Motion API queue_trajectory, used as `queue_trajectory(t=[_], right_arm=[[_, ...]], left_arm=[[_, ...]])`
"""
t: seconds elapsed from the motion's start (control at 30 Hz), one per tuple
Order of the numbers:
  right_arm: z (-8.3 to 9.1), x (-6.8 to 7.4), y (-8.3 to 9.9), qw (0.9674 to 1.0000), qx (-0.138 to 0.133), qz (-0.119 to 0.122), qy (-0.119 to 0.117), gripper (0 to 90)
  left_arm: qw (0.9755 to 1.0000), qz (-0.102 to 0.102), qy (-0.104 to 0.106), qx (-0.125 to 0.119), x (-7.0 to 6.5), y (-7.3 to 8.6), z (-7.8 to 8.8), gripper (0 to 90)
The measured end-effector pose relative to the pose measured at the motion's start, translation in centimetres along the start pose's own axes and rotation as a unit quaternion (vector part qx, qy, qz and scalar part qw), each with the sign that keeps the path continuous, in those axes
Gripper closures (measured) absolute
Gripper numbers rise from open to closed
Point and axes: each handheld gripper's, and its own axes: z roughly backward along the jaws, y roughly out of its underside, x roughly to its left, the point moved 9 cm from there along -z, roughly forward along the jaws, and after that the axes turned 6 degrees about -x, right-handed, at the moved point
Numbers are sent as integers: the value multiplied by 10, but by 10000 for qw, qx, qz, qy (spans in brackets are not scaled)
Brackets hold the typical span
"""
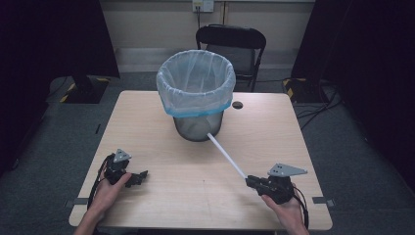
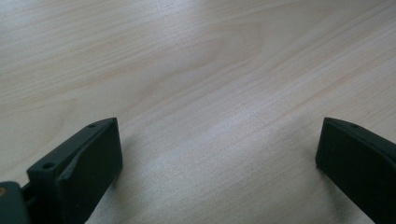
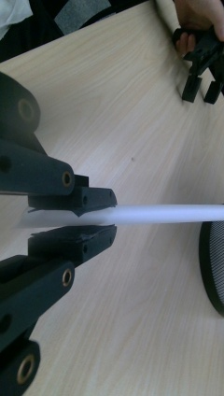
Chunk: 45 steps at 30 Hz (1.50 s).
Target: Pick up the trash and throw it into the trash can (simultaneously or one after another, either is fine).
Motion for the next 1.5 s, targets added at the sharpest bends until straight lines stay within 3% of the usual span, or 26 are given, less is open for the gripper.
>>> queue_trajectory(t=[0.27, 0.5, 0.9, 1.23, 1.5], right_arm=[[2, 13, -12, 9991, -329, 154, -240, 812], [1, 19, -17, 9982, -411, 225, -363, 812], [9, 35, -35, 9939, -813, 430, -601, 812], [12, 36, -50, 9917, -1031, 411, -647, 813], [13, 41, -66, 9884, -1252, 543, -670, 812]], left_arm=[[10000, 1, 0, 1, 0, 0, 0, 0], [10000, 0, 1, 0, 0, 0, 0, 0], [10000, 0, 0, 2, 0, 0, 0, 0], [10000, 1, -1, 1, 0, 0, 0, 0], [10000, -2, 0, 4, 0, 0, 0, 0]])
